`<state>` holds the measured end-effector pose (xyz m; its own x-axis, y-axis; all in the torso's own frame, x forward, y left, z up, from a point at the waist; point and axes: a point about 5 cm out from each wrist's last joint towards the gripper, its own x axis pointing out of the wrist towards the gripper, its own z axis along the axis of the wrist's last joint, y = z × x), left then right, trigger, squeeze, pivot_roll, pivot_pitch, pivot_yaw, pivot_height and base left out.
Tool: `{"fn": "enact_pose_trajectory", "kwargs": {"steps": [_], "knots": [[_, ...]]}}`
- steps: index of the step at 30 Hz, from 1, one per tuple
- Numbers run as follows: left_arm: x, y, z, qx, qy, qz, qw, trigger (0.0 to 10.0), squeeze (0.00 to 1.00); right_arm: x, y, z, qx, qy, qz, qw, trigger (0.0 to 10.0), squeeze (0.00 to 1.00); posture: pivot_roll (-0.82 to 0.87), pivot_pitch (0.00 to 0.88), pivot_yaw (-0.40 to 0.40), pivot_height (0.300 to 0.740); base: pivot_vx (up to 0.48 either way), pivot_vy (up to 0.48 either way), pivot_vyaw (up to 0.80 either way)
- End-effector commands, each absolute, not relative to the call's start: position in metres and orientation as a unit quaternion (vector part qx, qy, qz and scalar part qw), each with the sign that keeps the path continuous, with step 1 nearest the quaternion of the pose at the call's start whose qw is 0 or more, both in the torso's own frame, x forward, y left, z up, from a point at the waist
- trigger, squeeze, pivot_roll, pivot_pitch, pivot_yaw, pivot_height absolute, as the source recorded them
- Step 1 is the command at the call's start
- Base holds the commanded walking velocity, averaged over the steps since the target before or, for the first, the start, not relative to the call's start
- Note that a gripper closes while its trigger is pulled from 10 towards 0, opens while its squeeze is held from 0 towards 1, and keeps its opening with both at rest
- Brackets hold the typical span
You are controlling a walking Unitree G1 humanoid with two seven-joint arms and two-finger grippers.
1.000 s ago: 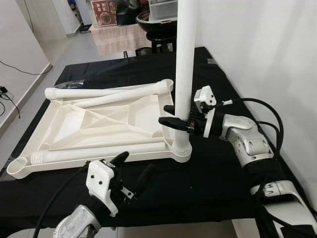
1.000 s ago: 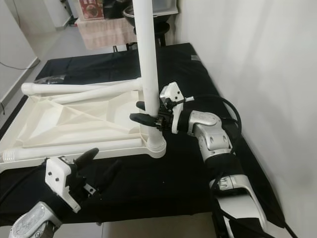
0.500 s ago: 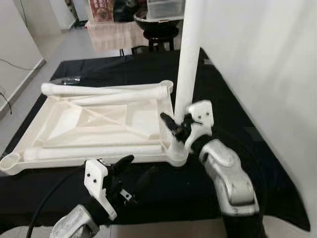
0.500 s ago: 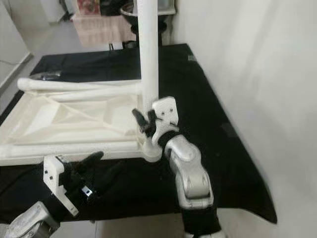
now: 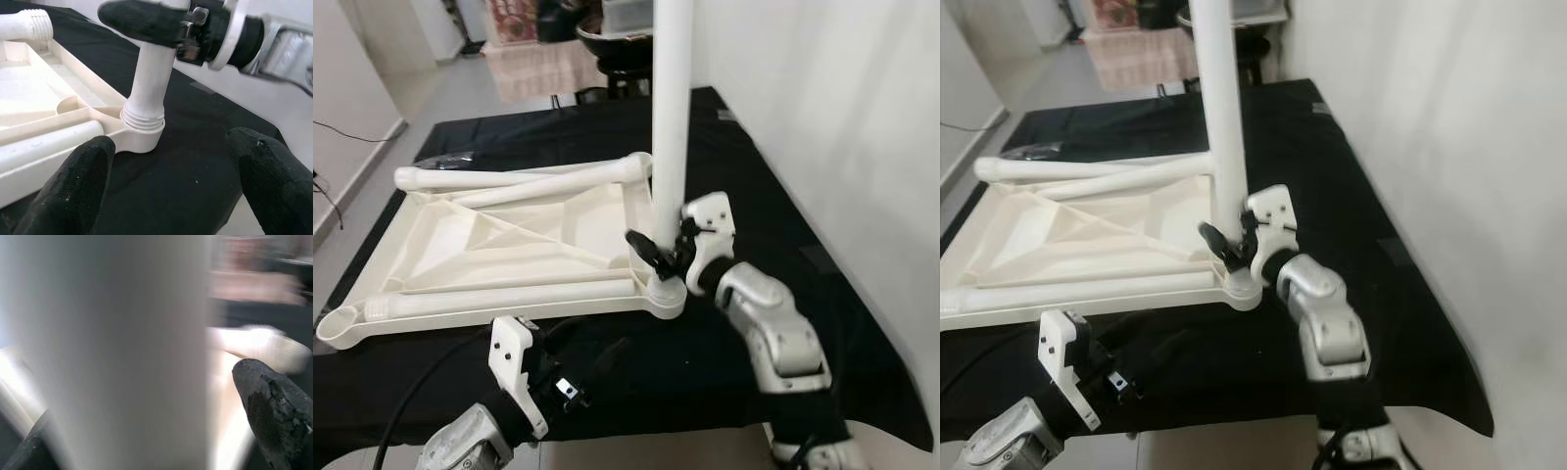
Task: Building children table
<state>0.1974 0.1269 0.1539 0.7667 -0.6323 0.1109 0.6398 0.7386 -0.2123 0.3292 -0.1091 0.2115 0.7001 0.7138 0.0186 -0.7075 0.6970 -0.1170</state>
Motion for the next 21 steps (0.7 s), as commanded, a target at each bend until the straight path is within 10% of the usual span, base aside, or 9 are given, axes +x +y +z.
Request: {"fn": "enact_pose_trajectory", "kwargs": {"steps": [1,2,12,13,21], "knots": [[0.198,0.13,0.147,-0.108,0.003,-0.328,0.938,10.0,0.0,0.325,-0.099,0.21,-0.049,-0.03,0.511,0.858,10.0,0.71,-0.06,0.086,0.061,0.74,0.0,0.0,0.0],[0.198,0.131,0.147,-0.103,0.002,-0.324,0.94,10.0,0.0,0.328,-0.104,0.212,-0.057,-0.018,0.561,0.826,10.0,0.0,-0.06,0.082,0.062,0.74,0.0,0.0,0.0],[0.199,0.131,0.151,-0.092,-0.004,-0.321,0.943,10.0,0.0,0.351,-0.105,0.217,-0.032,-0.001,0.61,0.792,10.0,0.0,-0.06,0.081,0.06,0.74,0.0,0.0,0.0],[0.201,0.131,0.153,-0.088,-0.012,-0.32,0.943,10.0,0.0,0.354,-0.105,0.215,-0.028,0.01,0.617,0.786,0.7,0.0,-0.05,0.083,0.06,0.74,0.0,0.0,0.0],[0.205,0.13,0.161,-0.087,-0.037,-0.326,0.941,10.0,0.0,0.36,-0.109,0.211,-0.033,0.022,0.628,0.777,0.0,0.0,-0.06,0.088,0.066,0.74,0.0,0.0,0.0]]}}
